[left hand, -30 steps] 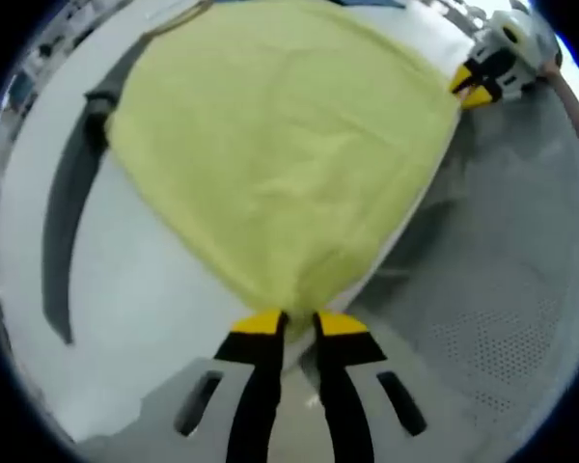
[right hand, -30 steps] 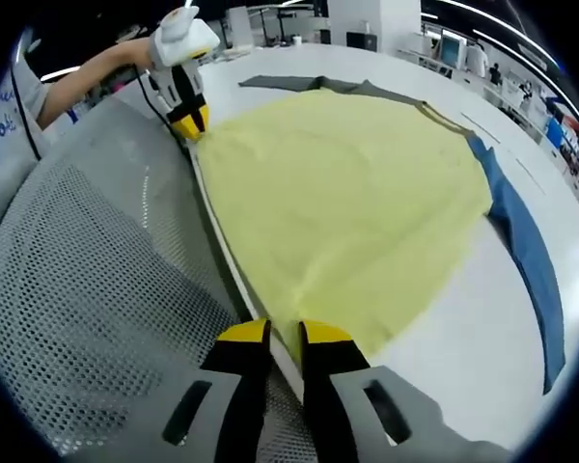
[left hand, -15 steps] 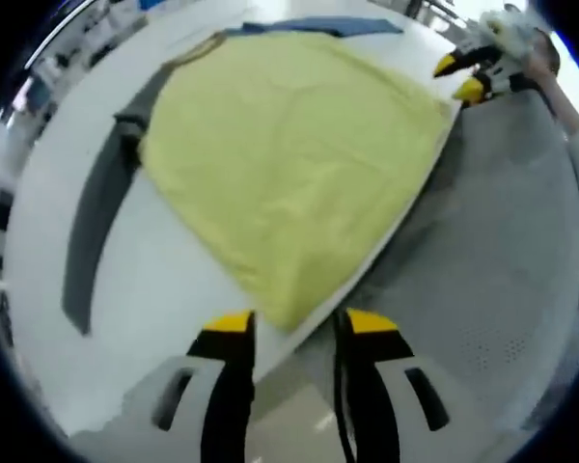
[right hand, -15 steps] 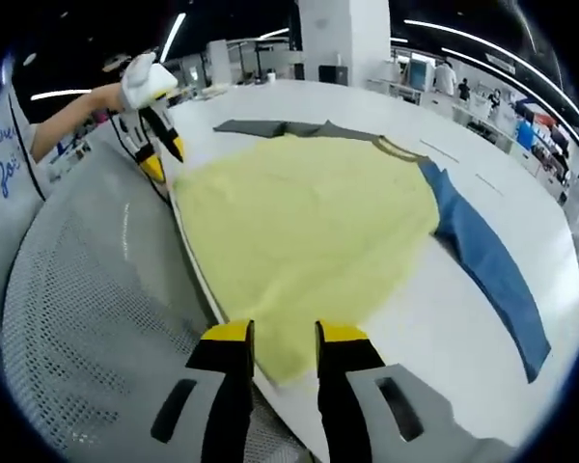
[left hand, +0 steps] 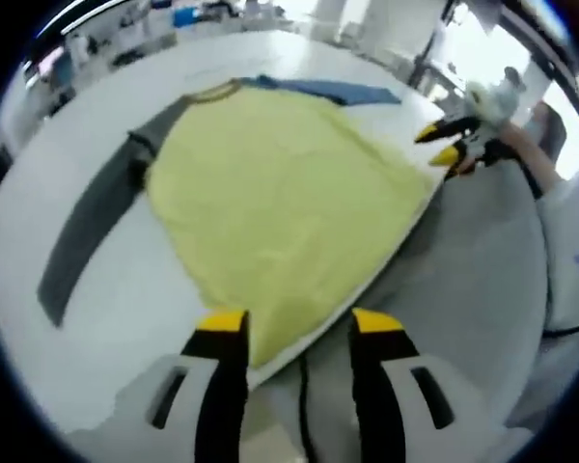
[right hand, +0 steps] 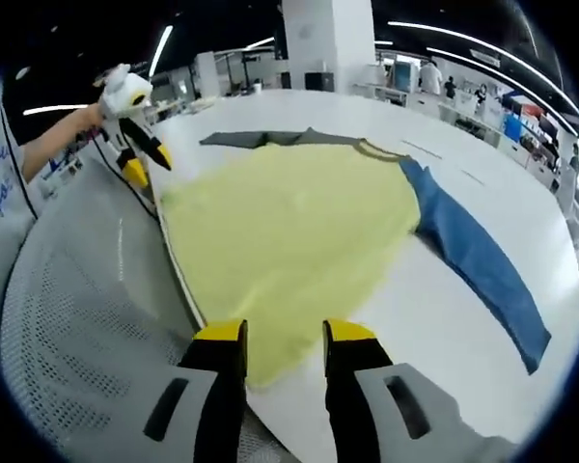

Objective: Fold the garment on the visible template until the final outline fits inside the template.

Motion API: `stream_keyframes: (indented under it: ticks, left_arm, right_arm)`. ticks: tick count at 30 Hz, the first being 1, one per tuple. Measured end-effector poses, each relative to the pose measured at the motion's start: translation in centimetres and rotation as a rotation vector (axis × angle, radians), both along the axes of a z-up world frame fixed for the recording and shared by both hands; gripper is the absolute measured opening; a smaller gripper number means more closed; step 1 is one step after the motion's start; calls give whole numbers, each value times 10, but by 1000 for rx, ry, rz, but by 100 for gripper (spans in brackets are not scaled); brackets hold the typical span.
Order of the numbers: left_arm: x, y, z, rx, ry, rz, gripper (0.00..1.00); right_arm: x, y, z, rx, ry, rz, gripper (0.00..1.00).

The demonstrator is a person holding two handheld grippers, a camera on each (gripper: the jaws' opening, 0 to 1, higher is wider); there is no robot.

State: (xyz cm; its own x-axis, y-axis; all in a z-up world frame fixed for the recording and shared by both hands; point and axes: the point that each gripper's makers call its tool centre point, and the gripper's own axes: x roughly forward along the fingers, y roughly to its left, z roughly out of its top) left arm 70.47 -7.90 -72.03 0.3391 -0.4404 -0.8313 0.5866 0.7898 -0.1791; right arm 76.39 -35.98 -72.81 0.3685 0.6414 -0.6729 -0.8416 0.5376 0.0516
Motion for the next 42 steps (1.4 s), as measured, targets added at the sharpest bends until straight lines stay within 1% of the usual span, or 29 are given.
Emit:
stream_keyframes:
  ticks: [3,5,7,8,10,11,12,14,15,16,20,22,23,25,26,28,31,34,35,37,42]
  left_arm:
    - [2,-4,3,-22,-11,10,42]
    - [3,-4,4,-21,-13,11,46]
    - [3,-4,5,-13,-22,4,50]
    - [4,-3,7,1,-28,-5,52]
    - [5,-3,9,8,-36,-11,56]
    - [6,-5,13,-3,-46,-13,58]
    - [10,-12,20,-56,-72,-8,60]
    - [14,-22,32,-138,-93,13,63]
    - [15,-24,35,-155,-99,12,64]
    - [15,-24,37,-155,-102,8,65]
    - [18,-32,45,-201,-129,7,68]
    - [23,-37,54,-210,-199,-31,68]
    - [25,-39,58,-214,-223,-38,69]
    - [26,-43,64,-245,-235,-27,78]
    - [30,-43,68,-262,-261,-20,80]
    - [32,-41,73,-277,-275,-9,82]
    - [33,-42,78,-294,-290,-3,91]
    - [33,-43,80,-293,-299,-3,95]
    - [33,-42,81,-282,-308,2,96]
    - [33,-43,84,-279,-321,-5,100]
    - [35,-47,92,-306,-334,-2,99]
  right_arm:
    - [7,-2,10,37,-20,-30,34]
    - [7,-5,12,37,-28,-33,36]
    - [10,-10,13,33,-41,-42,38]
    - [11,-12,14,36,-45,-51,38]
    - [16,-19,15,43,-52,-77,39]
    - [18,-23,16,45,-60,-90,39]
    - [22,-27,18,45,-68,-107,39]
    - [25,-34,20,51,-72,-123,40]
    - [27,-36,22,53,-77,-132,41]
    - [30,-40,24,52,-88,-142,42]
    - [39,-48,30,49,-108,-165,46]
    - [44,-51,34,56,-121,-176,49]
    - [46,-52,35,57,-125,-182,51]
    - [49,-54,37,53,-130,-185,53]
    - [52,-56,38,52,-137,-190,53]
    - [58,-60,40,55,-144,-199,55]
    - [66,-67,44,61,-158,-219,57]
    - [75,-77,46,67,-166,-246,58]
    - [78,-81,46,71,-164,-257,59]
    - [84,-88,46,73,-168,-277,60]
    - [92,-102,45,60,-175,-301,64]
